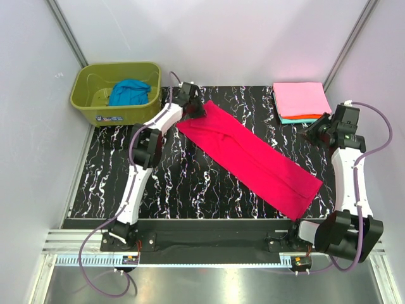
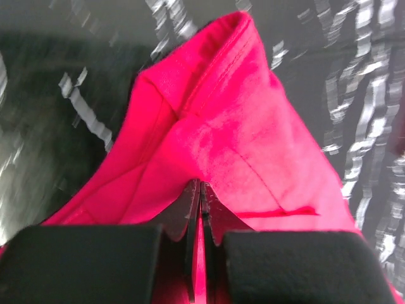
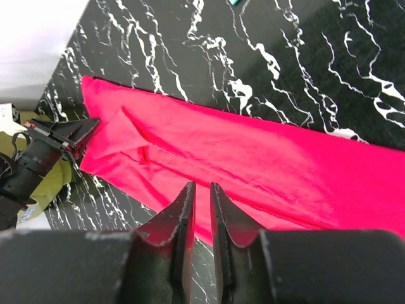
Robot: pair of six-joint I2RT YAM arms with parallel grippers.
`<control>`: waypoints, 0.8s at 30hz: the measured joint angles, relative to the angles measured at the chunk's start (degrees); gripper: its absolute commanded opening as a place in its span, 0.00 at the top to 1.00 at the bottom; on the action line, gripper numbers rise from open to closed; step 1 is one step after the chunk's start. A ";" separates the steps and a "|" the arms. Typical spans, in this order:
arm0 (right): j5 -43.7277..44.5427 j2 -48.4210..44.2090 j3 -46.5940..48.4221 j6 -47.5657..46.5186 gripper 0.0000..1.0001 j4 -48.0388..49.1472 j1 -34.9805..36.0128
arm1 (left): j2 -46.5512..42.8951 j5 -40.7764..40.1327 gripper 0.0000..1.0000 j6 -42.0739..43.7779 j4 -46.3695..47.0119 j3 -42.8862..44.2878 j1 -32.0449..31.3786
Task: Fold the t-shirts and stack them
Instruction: Fold the tshirt
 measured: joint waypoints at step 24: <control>-2.01 -8.44 2.16 -1.73 0.78 -6.99 0.00 | -32.59 7.32 0.93 -0.11 20.61 -44.30 -28.04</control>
